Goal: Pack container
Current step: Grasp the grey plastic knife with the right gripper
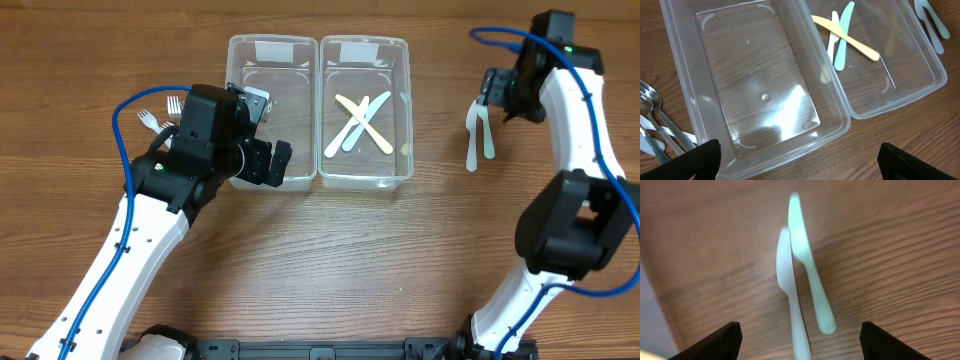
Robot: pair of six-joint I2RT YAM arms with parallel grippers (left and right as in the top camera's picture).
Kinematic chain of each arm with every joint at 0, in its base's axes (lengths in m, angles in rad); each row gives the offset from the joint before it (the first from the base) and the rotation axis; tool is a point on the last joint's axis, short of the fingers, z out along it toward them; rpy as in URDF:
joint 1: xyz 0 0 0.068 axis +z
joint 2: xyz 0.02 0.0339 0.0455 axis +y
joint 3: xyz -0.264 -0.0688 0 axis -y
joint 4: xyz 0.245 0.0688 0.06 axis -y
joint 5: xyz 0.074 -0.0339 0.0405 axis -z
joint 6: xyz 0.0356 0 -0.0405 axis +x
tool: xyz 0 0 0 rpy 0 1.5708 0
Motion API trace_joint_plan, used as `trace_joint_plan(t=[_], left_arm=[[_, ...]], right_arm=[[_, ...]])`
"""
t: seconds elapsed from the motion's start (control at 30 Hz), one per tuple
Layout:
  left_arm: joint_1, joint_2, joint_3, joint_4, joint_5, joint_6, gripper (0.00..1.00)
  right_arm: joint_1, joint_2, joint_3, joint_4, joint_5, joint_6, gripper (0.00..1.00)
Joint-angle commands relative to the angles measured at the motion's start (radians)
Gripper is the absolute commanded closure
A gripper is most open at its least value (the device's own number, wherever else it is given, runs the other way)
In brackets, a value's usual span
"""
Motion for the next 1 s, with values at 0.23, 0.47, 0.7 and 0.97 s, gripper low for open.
trace_joint_plan(t=[0.23,0.47,0.7,0.97], left_arm=[[-0.008,0.011,0.028,0.004,0.015,-0.015,0.00],[-0.008,0.011,0.028,0.004,0.015,-0.015,0.00],[-0.008,0.011,0.028,0.004,0.015,-0.014,0.00],[-0.008,0.011,0.028,0.004,0.015,-0.015,0.00]], right_arm=[[0.004,0.140,0.015,-0.063,-0.045,-0.072,0.36],[0.012,0.173,-0.008,-0.062,-0.062,-0.072,0.44],[0.017,0.173,-0.096,-0.010,-0.077,-0.072,0.44],[0.017,0.173,-0.137,0.022,-0.077,-0.071,0.60]])
